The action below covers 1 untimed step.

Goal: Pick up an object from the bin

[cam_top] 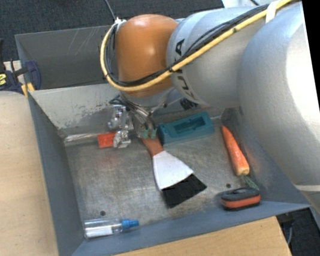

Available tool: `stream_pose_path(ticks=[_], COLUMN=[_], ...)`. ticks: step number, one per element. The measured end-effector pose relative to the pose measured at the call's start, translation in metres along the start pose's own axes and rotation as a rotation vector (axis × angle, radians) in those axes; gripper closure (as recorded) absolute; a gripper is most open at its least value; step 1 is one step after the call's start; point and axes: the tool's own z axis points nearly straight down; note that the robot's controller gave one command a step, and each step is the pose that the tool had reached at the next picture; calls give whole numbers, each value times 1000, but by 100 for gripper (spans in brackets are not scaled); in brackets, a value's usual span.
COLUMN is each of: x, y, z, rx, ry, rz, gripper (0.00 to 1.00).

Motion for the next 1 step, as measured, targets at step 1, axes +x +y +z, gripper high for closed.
stream_pose_path(ticks=[1], x=[0], y=[0], z=[-22], rx=[-1], ry=[-2], rz=[0], gripper=[100])
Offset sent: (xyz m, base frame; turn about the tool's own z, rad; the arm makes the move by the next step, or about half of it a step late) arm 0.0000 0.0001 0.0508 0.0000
